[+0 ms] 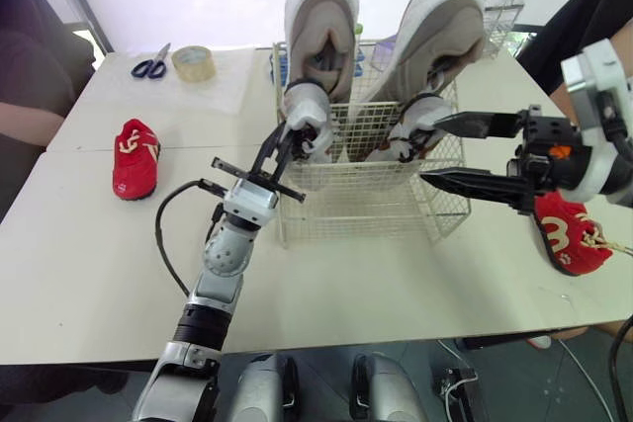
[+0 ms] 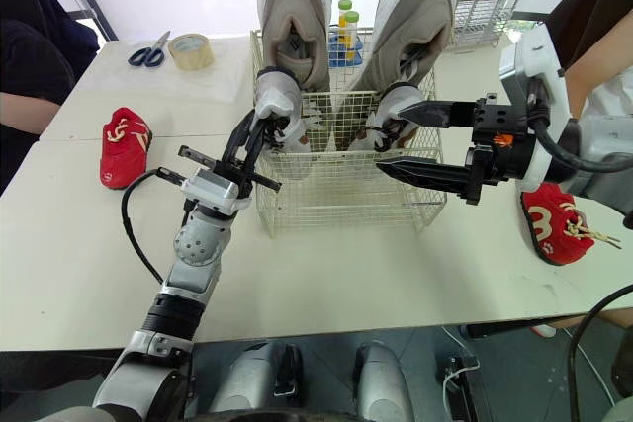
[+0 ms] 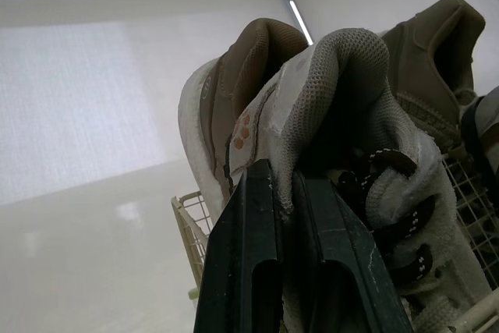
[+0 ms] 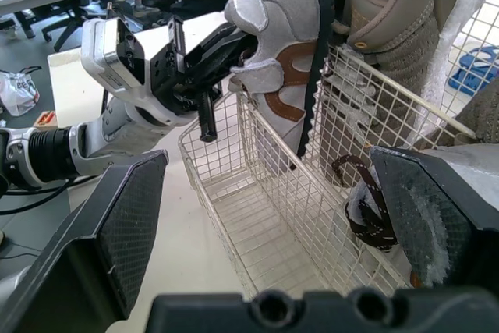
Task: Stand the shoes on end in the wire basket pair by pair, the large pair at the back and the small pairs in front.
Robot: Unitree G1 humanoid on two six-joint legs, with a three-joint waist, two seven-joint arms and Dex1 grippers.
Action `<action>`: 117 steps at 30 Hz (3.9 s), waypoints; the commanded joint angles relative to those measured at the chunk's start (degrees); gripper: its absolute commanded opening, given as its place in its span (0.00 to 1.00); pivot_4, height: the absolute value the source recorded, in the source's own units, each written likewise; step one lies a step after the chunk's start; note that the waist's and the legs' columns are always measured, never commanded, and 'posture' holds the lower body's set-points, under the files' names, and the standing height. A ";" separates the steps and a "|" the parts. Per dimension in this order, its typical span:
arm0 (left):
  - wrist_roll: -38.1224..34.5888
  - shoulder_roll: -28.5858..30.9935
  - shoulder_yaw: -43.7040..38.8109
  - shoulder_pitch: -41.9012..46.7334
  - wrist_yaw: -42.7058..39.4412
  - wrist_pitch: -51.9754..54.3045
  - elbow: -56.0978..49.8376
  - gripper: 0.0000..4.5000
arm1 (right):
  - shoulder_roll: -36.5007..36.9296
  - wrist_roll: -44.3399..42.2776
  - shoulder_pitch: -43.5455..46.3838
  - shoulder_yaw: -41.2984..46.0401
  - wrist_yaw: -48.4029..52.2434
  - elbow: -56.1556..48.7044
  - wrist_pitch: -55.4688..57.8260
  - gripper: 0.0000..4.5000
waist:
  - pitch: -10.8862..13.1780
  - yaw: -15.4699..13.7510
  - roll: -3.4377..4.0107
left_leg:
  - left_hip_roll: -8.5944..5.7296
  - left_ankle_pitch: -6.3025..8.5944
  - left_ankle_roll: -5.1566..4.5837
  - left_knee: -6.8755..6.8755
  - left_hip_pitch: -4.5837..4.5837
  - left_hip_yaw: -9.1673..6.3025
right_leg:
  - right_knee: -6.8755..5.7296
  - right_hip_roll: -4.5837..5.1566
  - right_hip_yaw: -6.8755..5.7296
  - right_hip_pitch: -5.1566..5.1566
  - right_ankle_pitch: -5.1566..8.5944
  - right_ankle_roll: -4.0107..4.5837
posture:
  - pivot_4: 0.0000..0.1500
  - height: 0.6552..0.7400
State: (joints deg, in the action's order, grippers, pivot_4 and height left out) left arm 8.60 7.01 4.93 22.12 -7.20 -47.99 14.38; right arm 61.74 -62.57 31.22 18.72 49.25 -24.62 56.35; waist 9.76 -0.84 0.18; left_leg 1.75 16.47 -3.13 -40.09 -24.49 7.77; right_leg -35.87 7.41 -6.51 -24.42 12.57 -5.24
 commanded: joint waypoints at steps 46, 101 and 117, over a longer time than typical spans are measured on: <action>-97.86 53.51 -16.09 16.83 -40.80 107.79 -29.04 0.98 | 8.79 12.41 -17.78 29.85 5.89 6.98 5.26 1.00 | 0.60 0.10 0.18 | 0.06 -0.21 0.46 0.22 -0.29 0.07 | 0.60 -0.54 0.10 -0.10 0.02 -0.24 | 1.00 1.00; -79.74 34.96 -12.14 22.05 -41.63 110.23 -30.72 0.99 | -25.98 40.40 -38.51 20.16 -21.70 22.23 -30.27 0.94 | 0.56 0.31 0.15 | 0.05 -0.35 0.66 0.24 0.01 -0.01 | 0.33 -0.62 0.25 0.06 0.04 -0.19 | 1.00 1.00; -79.66 32.58 -11.70 24.59 -42.17 111.27 -24.33 1.00 | -19.67 36.69 -33.81 25.88 -23.77 6.90 -26.85 0.06 | 0.59 0.30 0.31 | 0.04 -0.38 0.70 0.19 0.02 0.03 | 0.19 -0.61 0.30 0.02 0.01 -0.24 | 1.00 1.00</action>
State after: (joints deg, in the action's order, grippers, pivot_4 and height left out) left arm -70.64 39.43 -5.43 45.19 -48.29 63.45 -9.98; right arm 40.18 -24.26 -4.08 41.25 26.18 -13.02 30.04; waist 10.35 -0.55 0.48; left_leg 1.80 16.10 -2.43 -39.91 -24.46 7.78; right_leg -35.70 6.79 -6.21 -24.40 12.58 -5.49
